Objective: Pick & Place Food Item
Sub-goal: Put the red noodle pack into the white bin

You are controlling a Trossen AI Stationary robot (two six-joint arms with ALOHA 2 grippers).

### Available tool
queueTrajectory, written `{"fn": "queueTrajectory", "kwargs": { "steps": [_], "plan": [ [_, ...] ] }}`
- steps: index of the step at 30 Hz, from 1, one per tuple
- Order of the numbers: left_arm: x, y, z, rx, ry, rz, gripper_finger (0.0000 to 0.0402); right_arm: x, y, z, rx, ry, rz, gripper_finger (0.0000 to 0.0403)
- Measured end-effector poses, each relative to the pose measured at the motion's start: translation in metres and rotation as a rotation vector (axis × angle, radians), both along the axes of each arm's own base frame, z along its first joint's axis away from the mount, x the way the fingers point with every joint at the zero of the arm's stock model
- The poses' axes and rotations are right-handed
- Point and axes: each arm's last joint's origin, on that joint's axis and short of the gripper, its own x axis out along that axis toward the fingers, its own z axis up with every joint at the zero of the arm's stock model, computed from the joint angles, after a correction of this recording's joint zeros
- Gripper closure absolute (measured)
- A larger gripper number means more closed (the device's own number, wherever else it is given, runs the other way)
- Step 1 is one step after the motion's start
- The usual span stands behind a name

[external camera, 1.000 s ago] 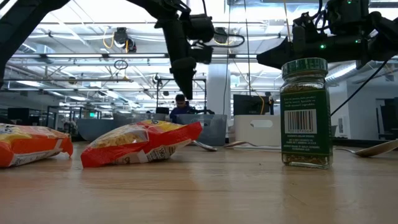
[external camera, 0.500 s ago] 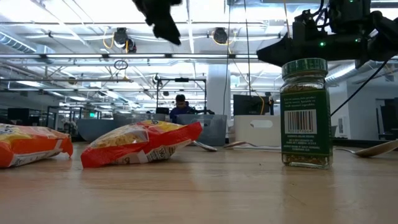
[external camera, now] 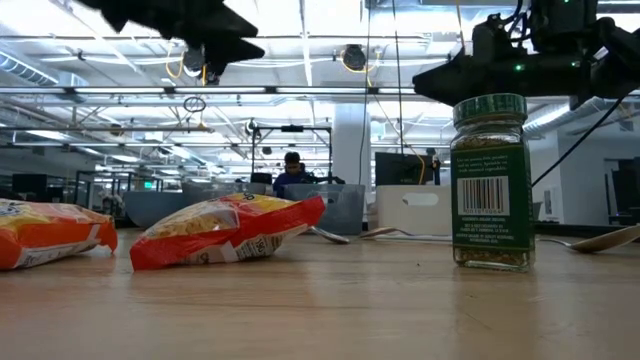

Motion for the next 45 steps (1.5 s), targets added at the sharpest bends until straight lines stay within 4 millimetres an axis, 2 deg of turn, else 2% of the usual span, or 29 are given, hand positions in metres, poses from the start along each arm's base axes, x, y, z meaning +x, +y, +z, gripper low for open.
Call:
{"fn": "queueTrajectory", "kwargs": {
  "steps": [5, 9, 14, 19, 25, 30, 34, 38, 45],
  "plan": [
    [-0.008, -0.01, -0.034, -0.042, -0.142, -0.015, 0.0177, 0.001, 0.003, 0.001, 0.044, -0.023, 0.111, 0.0267],
    [-0.015, -0.017, -0.052, -0.071, -0.279, -0.036, 0.0176, 0.003, 0.007, 0.005, 0.07, -0.037, 0.164, 0.0247],
    [-0.021, -0.024, -0.065, -0.079, -0.348, -0.064, 0.0176, 0.015, 0.017, 0.026, 0.05, -0.07, 0.233, 0.0202],
    [-0.02, -0.027, -0.063, -0.143, -0.343, -0.076, 0.0176, 0.037, 0.028, 0.043, 0.071, 0.029, 0.297, 0.0159],
    [-0.014, -0.042, -0.068, -0.206, -0.18, -0.173, 0.0176, 0.07, 0.061, 0.048, -0.03, 0.165, 0.432, 0.0133],
    [-0.011, -0.058, -0.073, -0.211, 0.062, -0.148, 0.0176, 0.087, 0.089, 0.035, -0.115, 0.247, 0.389, 0.0136],
    [-0.013, -0.061, -0.076, -0.275, 0.221, -0.119, 0.0176, 0.093, 0.103, 0.028, -0.114, 0.28, 0.374, 0.0143],
    [-0.014, -0.057, -0.078, -0.369, 0.318, -0.127, 0.0176, 0.098, 0.111, 0.021, -0.094, 0.308, 0.403, 0.0147],
    [0.01, -0.031, -0.096, -0.458, 0.423, -0.11, 0.0176, 0.103, 0.114, 0.008, -0.102, 0.368, 0.413, 0.0147]
  ]
}}
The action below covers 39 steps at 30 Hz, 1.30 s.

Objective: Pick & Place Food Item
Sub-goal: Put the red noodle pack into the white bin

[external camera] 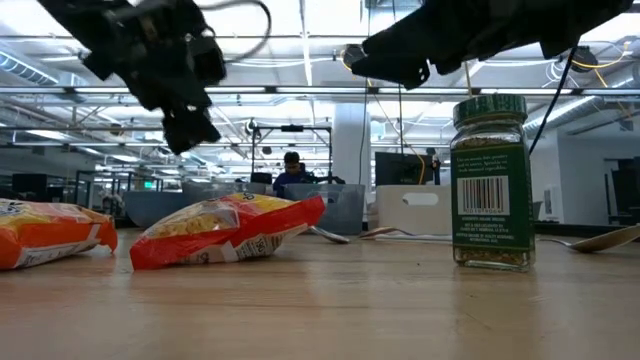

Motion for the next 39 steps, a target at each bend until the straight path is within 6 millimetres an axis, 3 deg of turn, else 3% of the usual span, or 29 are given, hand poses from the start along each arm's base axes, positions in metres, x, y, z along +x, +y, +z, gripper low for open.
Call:
{"fn": "queueTrajectory", "kwargs": {
  "steps": [11, 21, 39],
  "plan": [
    [0.054, 0.033, -0.029, 0.016, 0.094, -0.083, 0.0176, -0.002, 0.0, 0.0, -0.052, 0.013, 0.014, 0.0147],
    [0.057, 0.043, -0.057, 0.013, 0.216, -0.088, 0.0176, -0.016, -0.005, 0.012, -0.09, -0.047, 0.014, 0.0147],
    [0.068, 0.027, -0.054, 0.016, 0.155, -0.107, 0.0176, -0.024, -0.031, 0.008, -0.109, -0.079, -0.071, 0.0148]
  ]
}}
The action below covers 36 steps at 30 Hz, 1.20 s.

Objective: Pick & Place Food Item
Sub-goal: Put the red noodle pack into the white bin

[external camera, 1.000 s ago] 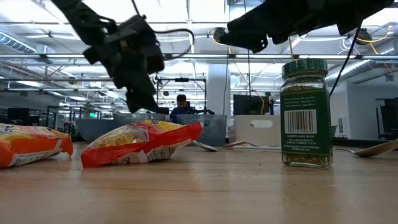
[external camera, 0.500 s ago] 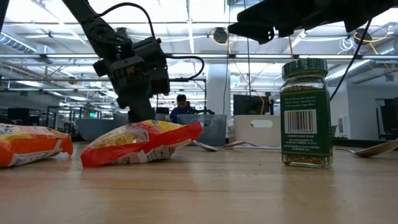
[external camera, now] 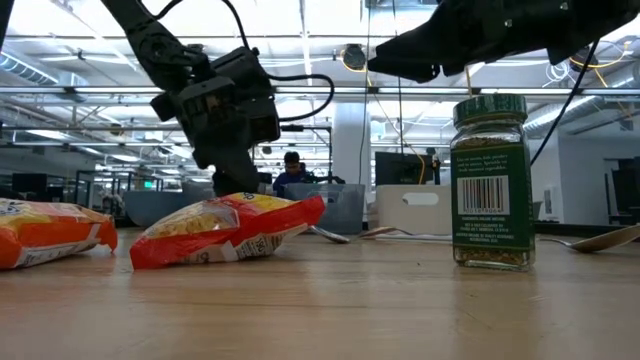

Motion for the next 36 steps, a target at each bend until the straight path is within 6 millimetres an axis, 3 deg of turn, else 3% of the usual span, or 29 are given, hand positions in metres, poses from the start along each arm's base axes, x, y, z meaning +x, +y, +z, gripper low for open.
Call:
{"fn": "queueTrajectory", "kwargs": {
  "steps": [22, 36],
  "plan": [
    [0.004, -0.001, -0.015, 0.003, 0.051, 0.033, 0.0181, 0.0, 0.0, 0.0, 0.005, 0.0, 0.023, 0.0149],
    [0.003, -0.001, -0.015, 0.015, 0.045, 0.017, 0.0311, 0.0, 0.0, 0.0, 0.02, 0.001, 0.021, 0.0149]
  ]
}}
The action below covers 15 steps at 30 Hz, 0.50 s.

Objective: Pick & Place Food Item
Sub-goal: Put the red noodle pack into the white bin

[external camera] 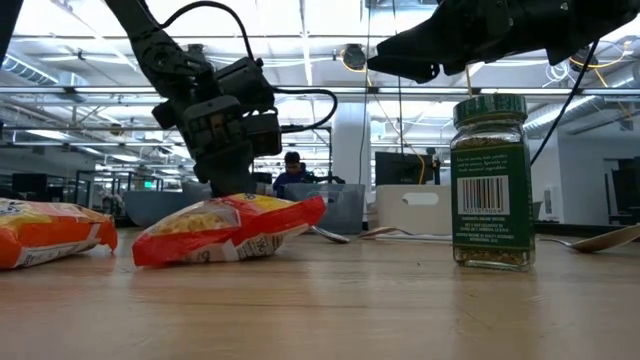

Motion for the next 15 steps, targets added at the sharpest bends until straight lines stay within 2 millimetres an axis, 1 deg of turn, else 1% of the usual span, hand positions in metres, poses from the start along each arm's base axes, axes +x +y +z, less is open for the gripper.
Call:
{"fn": "queueTrajectory", "kwargs": {
  "steps": [10, 12, 15],
  "plan": [
    [-0.0001, -0.0005, 0.0004, -0.005, -0.018, -0.036, 0.0393, -0.0001, 0.0, -0.0005, -0.002, 0.006, 0.0, 0.0149],
    [-0.0001, -0.0005, 0.0004, -0.008, -0.019, -0.038, 0.0396, -0.0001, -0.0001, -0.0008, -0.002, 0.009, -0.002, 0.0149],
    [-0.0002, -0.0005, 0.0006, -0.009, -0.023, -0.045, 0.0385, -0.0001, -0.0001, -0.0008, -0.002, 0.009, -0.002, 0.0149]
  ]
}}
